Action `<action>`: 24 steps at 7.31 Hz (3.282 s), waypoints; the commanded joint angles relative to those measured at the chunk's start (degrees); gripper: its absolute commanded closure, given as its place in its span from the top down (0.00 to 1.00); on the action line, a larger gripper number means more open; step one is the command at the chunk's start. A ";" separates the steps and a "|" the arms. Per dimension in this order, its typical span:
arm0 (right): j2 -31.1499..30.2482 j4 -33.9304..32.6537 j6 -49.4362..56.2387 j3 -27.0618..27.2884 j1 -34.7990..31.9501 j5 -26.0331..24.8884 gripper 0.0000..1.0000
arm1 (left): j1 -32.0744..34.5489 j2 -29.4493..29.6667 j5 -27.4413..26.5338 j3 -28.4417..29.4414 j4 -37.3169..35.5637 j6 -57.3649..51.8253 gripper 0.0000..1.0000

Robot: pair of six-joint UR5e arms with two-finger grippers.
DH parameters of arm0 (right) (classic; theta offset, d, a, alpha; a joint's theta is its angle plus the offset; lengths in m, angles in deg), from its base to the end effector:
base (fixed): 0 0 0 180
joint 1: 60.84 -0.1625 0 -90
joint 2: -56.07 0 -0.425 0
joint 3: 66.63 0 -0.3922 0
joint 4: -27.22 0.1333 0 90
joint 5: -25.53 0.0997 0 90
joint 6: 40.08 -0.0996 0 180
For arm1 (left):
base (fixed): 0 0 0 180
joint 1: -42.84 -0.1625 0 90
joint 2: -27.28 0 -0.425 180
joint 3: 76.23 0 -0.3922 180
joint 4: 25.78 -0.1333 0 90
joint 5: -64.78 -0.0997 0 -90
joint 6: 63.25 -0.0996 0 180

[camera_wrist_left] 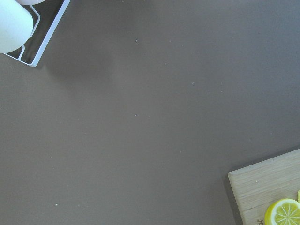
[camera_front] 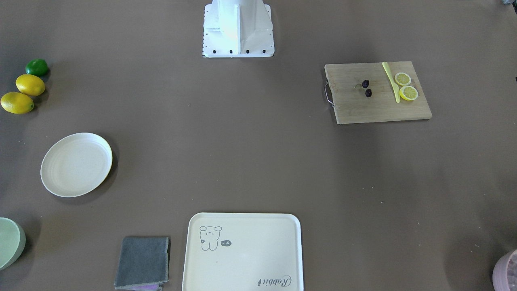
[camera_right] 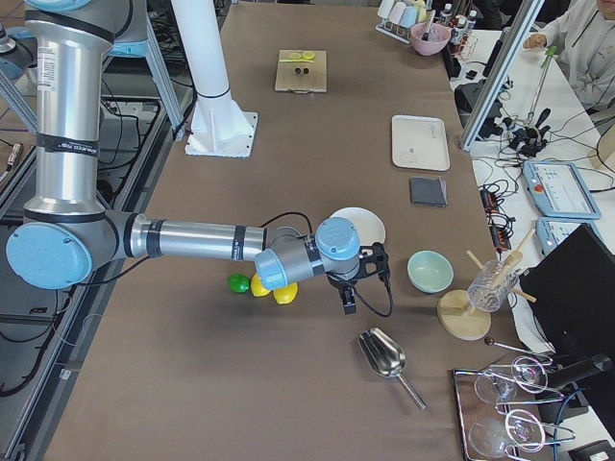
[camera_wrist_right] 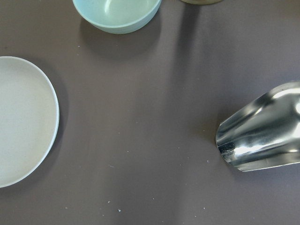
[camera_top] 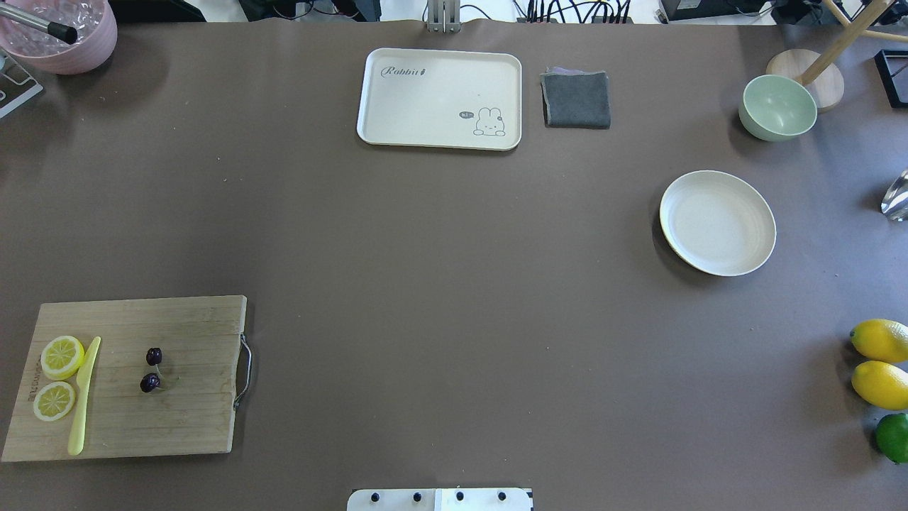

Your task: Place red cherry on plate

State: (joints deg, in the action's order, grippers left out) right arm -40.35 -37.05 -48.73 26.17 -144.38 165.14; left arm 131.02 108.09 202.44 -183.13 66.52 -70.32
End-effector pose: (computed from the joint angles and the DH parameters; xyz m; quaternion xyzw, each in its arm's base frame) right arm 0.0053 -0.4641 0.6319 0.1184 -0.4311 -0.0634 0.8923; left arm -0.0460 -0.4323 0.5782 0.0982 0.3984 0.1058 0.9058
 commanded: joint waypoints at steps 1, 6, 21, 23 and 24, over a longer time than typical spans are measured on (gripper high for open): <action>-1.39 3.71 0.12 -0.26 0.22 1.46 1.00 | -0.11 0.13 -0.11 -0.42 0.69 0.30 0.98; 2.20 3.72 -6.96 -1.04 5.03 1.72 0.99 | -0.20 0.66 0.16 -0.33 1.30 4.85 0.98; 17.41 3.54 -13.06 -16.78 19.90 2.07 0.37 | -1.17 1.28 0.16 2.66 7.19 7.42 0.98; 17.94 3.54 -13.06 -17.83 19.82 2.25 0.00 | -1.17 1.28 0.16 2.75 7.19 7.51 0.98; 18.03 3.54 -13.58 -17.83 19.82 2.25 0.00 | -1.17 1.28 0.16 2.75 7.19 7.51 0.98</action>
State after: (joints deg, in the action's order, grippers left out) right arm -22.43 -33.51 -61.93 8.51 -124.54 167.35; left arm 129.85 109.38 202.60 -180.40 73.74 -62.84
